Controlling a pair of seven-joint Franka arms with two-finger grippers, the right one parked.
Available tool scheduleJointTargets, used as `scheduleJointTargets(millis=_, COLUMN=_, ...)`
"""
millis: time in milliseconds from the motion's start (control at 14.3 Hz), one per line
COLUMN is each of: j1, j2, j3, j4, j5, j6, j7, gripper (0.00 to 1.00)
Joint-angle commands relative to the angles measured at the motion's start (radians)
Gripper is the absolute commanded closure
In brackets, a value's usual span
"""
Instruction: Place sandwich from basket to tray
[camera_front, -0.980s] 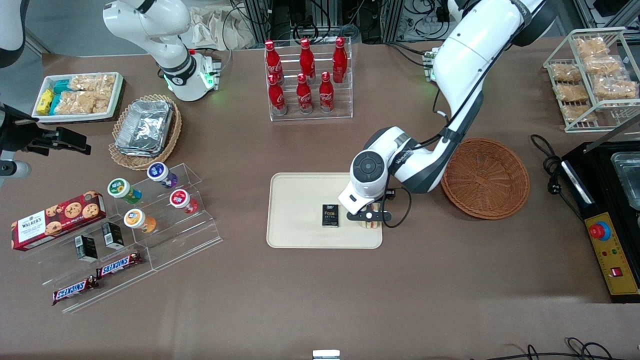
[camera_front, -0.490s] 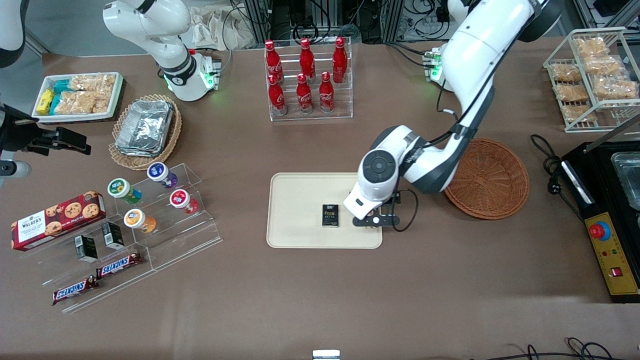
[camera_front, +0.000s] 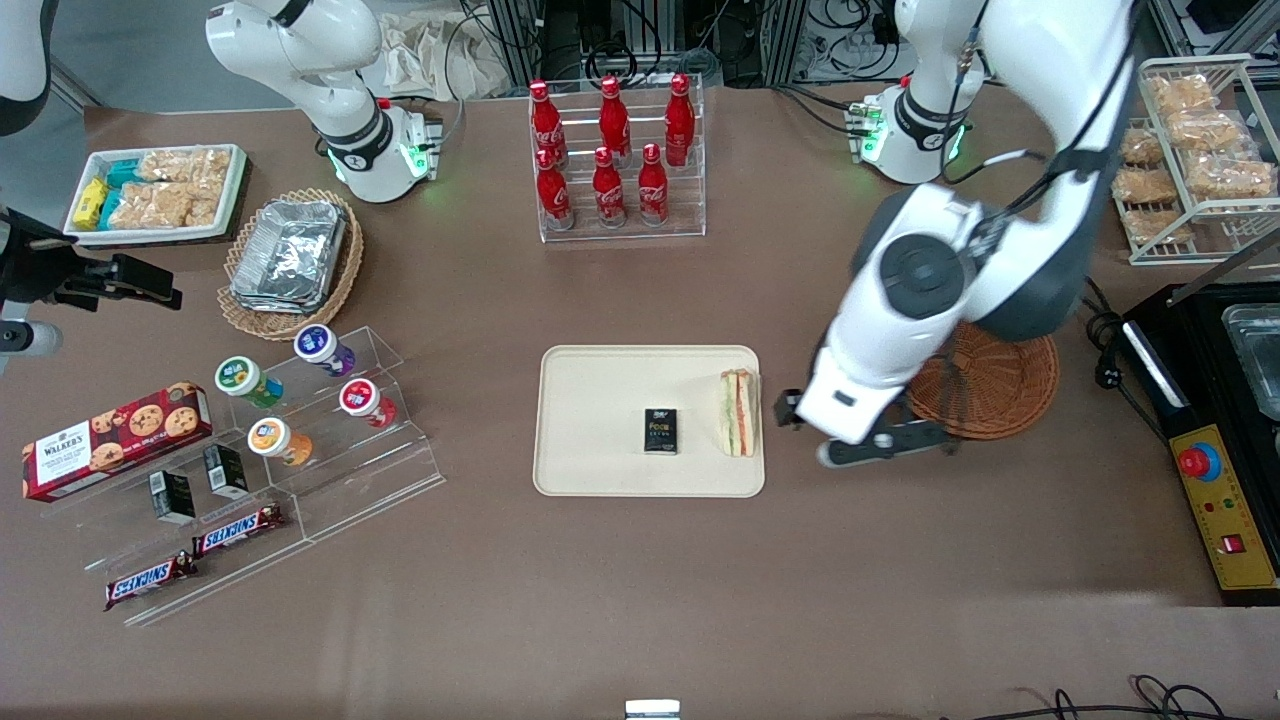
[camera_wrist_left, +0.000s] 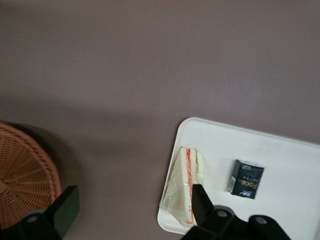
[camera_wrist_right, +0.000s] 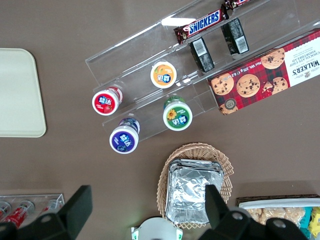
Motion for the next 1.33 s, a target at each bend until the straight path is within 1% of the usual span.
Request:
scheduleJointTargets(millis=0, j1=0.040, j2=-0.023, j3=-0.002, j4=0.039, j5=-0.027, j6=-0.069, j7=0.008, gripper=0.00)
scheduleJointTargets(millis=70, j1=0.066, j2=-0.029, j3=-0.001, j4=0.055, j5=-0.027, j6=-0.093, j7=0.015, gripper=0.00)
scheduleJointTargets(millis=210, j1=0.123, j2=-0.042, j3=0.001, j4=0.069, j5=-0.033, j6=-0.132, j7=0.130, gripper=0.00)
scheduleJointTargets(millis=280, j1=0.147, j2=-0.055, j3=0.016, j4=0.079, j5=-0.065, j6=-0.148, j7=0.179, gripper=0.00)
scheduleJointTargets(millis=350, j1=0.149, j2=-0.080, j3=0.048, j4=0.080, j5=-0.082, j6=-0.173, j7=0.224, gripper=0.00)
scheduleJointTargets(millis=490, j1=0.126, j2=-0.121, j3=0.137, j4=0.077, j5=-0.087, j6=-0.245, j7=0.331, gripper=0.00)
scheduleJointTargets(millis=630, j1=0.103, j2=-0.149, j3=0.229, j4=0.076, j5=-0.093, j6=-0.277, j7=0.428, gripper=0.00)
scheduleJointTargets(millis=840, j1=-0.010, j2=-0.164, j3=0.411, j4=0.074, j5=-0.099, j6=-0.316, j7=0.546, gripper=0.00)
scheduleJointTargets(millis=910, j1=-0.021, j2=-0.169, j3=0.448, j4=0.076, j5=-0.123, j6=-0.325, j7=0.592, gripper=0.00)
scheduleJointTargets(millis=980, j1=-0.021, j2=-0.171, j3=0.455, j4=0.076, j5=-0.137, j6=-0.328, j7=0.633, gripper=0.00)
scheduleJointTargets(millis=1050, j1=-0.021, j2=-0.164, j3=0.455, j4=0.082, j5=-0.133, j6=-0.328, j7=0.646, gripper=0.00)
scheduleJointTargets(millis=1120, j1=-0.021, j2=-0.163, j3=0.453, j4=0.082, j5=-0.124, j6=-0.328, j7=0.640, gripper=0.00)
scheduleJointTargets(millis=1260, j1=-0.012, j2=-0.164, j3=0.453, j4=0.077, j5=-0.139, j6=-0.328, j7=0.643, gripper=0.00)
